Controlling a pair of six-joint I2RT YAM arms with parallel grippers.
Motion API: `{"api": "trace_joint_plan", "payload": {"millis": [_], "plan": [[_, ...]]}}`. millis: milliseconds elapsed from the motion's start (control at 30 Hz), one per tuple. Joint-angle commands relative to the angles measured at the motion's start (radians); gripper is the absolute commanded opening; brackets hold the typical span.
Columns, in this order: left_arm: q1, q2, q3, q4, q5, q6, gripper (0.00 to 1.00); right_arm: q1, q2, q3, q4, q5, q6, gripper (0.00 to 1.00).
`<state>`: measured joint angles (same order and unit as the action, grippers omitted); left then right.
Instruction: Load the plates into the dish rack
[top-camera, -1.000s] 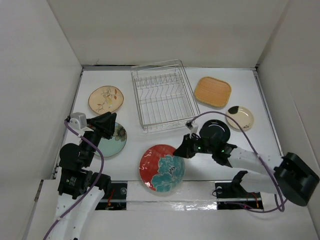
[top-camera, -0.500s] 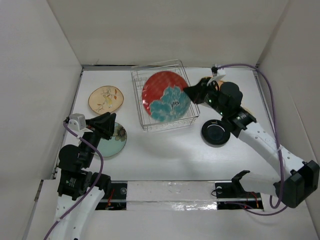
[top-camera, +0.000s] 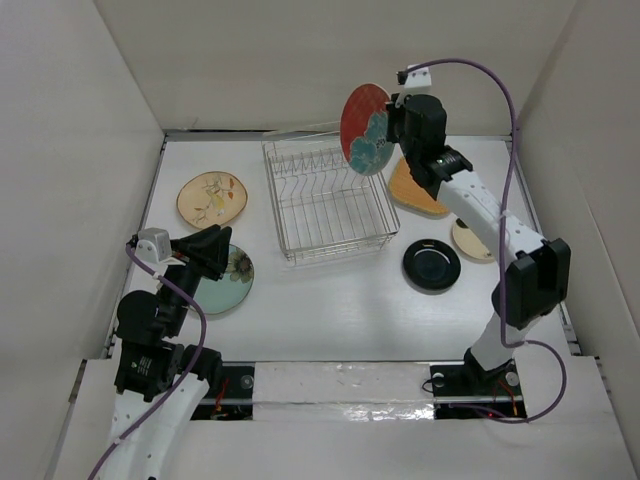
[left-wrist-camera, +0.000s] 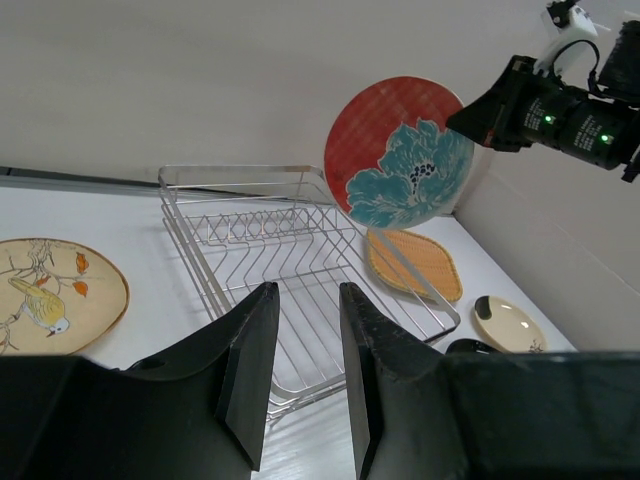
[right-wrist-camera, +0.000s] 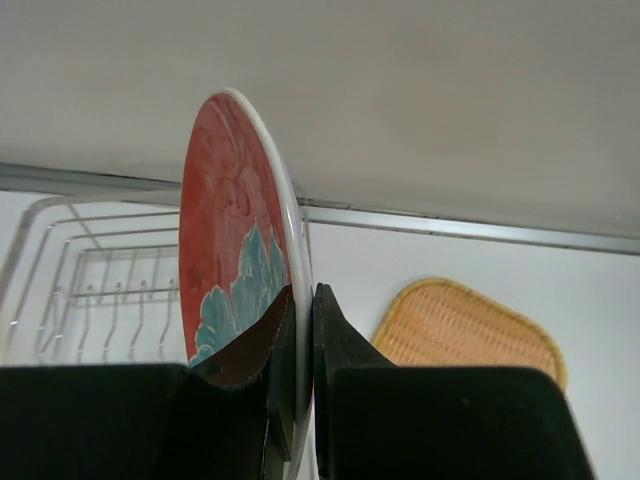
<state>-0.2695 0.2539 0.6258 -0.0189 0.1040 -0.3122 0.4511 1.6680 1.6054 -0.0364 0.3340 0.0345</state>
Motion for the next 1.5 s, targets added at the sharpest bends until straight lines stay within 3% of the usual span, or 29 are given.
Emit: {"api": "trace_joint_plan", "payload": {"millis": [0, 500, 1233, 1333, 1433, 1467], "plan": [[-0.007, 0.005, 0.0, 0.043, 0.0, 0.007, 0.28, -0.008, 0.017, 0.177, 0.194, 0.117, -0.133, 0.0], [-0.007, 0.024, 0.003, 0.043, -0.003, 0.012, 0.28, 0.001, 0.213, 0.286, 0.159, 0.187, -0.254, 0.0], [-0.007, 0.001, 0.003, 0.037, -0.004, 0.012, 0.28, 0.138, 0.38, 0.229, 0.179, 0.378, -0.291, 0.0], [-0.007, -0.002, 0.003, 0.037, -0.004, 0.012, 0.28, 0.138, 0.369, 0.226, 0.155, 0.364, -0.253, 0.07], [-0.007, -0.005, 0.003, 0.037, -0.006, 0.012, 0.28, 0.129, 0.357, 0.235, 0.122, 0.361, -0.222, 0.25], [-0.007, -0.005, 0.003, 0.037, -0.006, 0.012, 0.28, 0.129, 0.351, 0.238, 0.1, 0.355, -0.203, 0.37]]}}
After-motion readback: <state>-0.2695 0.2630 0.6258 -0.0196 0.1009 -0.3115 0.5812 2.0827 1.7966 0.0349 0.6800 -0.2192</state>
